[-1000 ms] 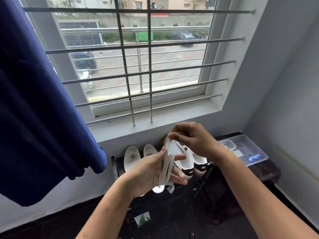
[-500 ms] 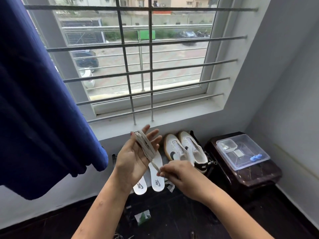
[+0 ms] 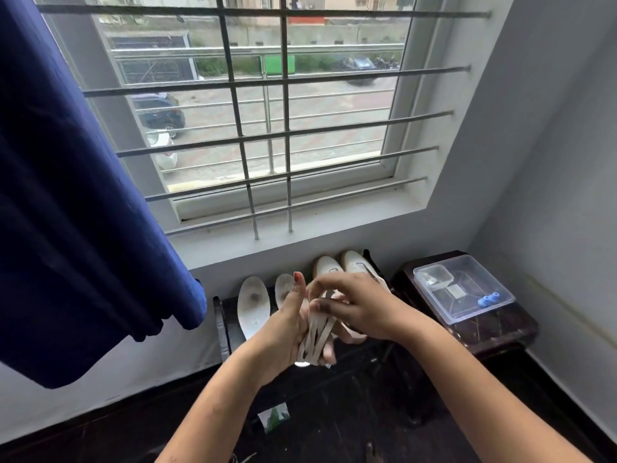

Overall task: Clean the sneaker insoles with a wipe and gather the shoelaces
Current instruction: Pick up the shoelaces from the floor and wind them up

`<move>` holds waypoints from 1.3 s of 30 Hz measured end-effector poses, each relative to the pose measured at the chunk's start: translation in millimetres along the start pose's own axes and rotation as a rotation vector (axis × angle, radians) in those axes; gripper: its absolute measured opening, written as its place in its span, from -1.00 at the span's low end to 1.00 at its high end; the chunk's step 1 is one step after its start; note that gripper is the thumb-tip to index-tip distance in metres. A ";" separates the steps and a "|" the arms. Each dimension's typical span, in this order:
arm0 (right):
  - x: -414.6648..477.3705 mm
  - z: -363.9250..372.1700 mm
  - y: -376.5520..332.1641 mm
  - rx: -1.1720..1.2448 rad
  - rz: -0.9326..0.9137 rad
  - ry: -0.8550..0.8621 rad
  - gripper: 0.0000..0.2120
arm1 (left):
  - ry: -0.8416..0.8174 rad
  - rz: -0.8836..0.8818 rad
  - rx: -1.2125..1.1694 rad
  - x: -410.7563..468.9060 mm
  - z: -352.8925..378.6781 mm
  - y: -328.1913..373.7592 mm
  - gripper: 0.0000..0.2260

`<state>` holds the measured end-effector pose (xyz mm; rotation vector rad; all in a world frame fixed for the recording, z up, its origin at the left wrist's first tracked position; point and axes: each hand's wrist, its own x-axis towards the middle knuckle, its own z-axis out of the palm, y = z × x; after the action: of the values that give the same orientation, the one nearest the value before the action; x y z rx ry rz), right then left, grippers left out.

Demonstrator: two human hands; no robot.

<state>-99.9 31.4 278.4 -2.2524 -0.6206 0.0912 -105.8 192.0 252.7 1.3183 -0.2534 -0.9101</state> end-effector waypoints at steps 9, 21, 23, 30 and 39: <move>-12.4 26.4 8.8 0.595 0.364 0.146 -0.83 | 0.019 0.086 -0.103 -0.6 -8.7 -9.4 -0.78; -16.4 42.0 13.3 1.008 0.654 0.298 -0.90 | 0.561 0.225 0.416 24.1 3.7 -25.6 -0.77; -18.2 40.3 15.0 1.037 0.642 0.295 -0.89 | 0.618 0.256 0.539 27.1 4.6 -27.0 -0.78; -26.5 36.8 25.8 0.903 0.553 0.195 -0.79 | 0.687 0.279 0.762 36.4 9.9 -30.6 -0.79; -39.6 24.1 50.1 0.868 0.660 0.235 -0.76 | 0.712 0.319 0.646 56.7 16.1 -31.0 -0.84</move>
<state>-120.6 0.6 221.0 -1.4893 0.2853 0.3431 -92.8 141.9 210.9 2.0368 -0.1917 -0.0354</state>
